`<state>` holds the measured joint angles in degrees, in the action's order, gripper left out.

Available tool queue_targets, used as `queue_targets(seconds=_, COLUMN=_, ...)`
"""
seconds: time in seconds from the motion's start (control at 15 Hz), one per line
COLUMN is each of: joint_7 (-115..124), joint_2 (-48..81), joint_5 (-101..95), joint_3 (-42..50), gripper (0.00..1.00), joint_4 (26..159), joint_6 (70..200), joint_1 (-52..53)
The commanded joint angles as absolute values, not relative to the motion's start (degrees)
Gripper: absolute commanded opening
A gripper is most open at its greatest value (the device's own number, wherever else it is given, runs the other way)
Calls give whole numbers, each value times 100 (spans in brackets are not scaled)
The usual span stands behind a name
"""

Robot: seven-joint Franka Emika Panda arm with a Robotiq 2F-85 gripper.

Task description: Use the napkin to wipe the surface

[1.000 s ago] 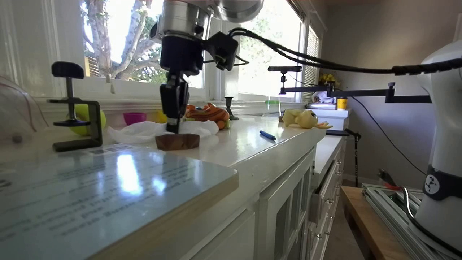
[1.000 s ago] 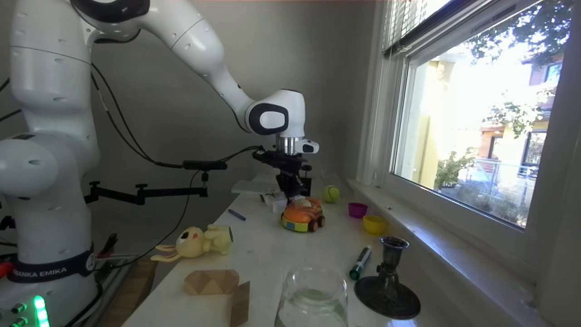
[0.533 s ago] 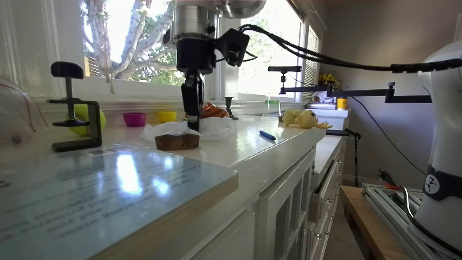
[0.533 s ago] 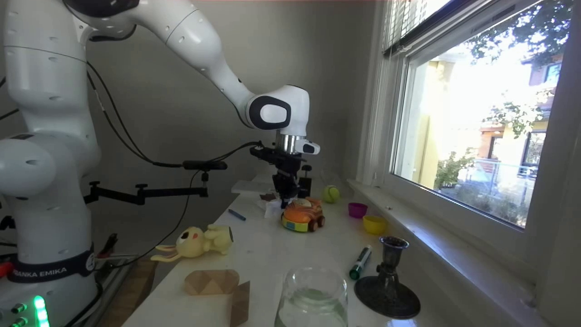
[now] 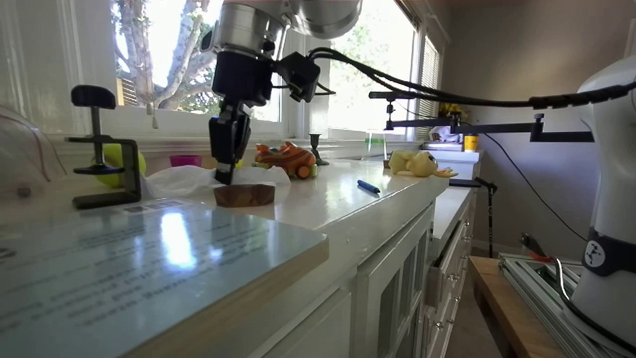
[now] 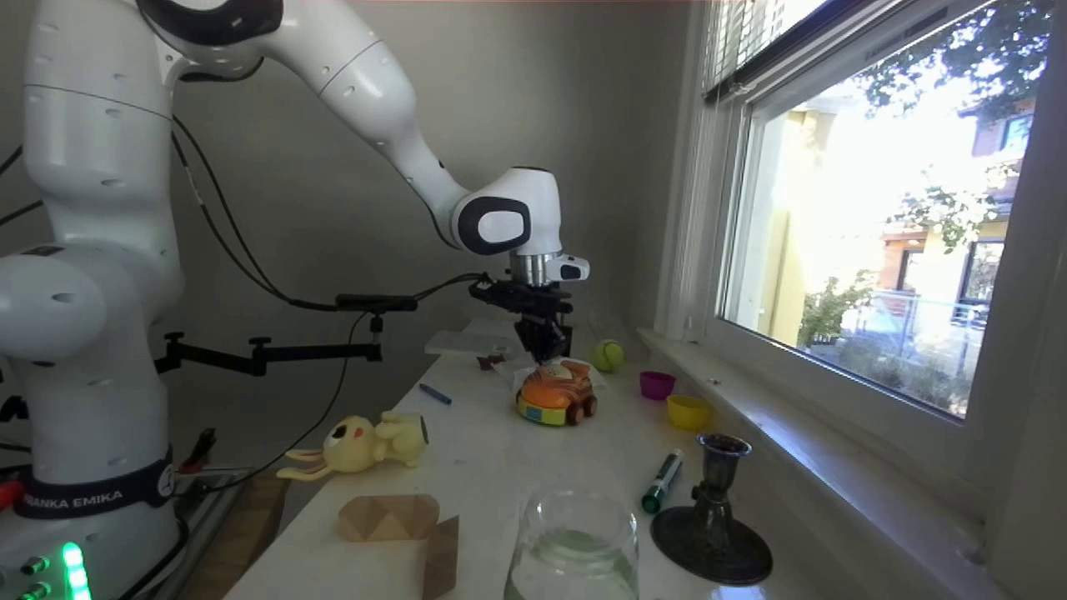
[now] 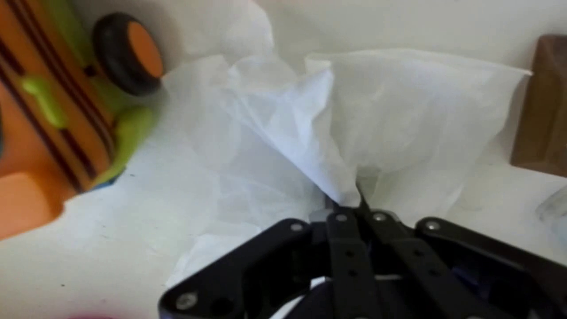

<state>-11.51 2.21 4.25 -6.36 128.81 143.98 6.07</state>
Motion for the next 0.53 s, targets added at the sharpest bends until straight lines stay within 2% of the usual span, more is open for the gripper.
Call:
queue_targets(seconds=0.0, joint_7=-1458, joint_2=104, joint_5=592, joint_3=-838, gripper=0, joint_4=12892, joint_6=13895, joint_1=758)
queue_targets(seconds=0.2, joint_7=-1301, joint_2=-40, joint_5=279, joint_3=-815, gripper=0, joint_4=12831, joint_6=13051, joint_1=742)
queue_targets(seconds=0.47, joint_7=-718, joint_2=146, joint_5=-508, joint_3=-633, gripper=0, joint_4=12818, joint_6=13374, joint_1=606)
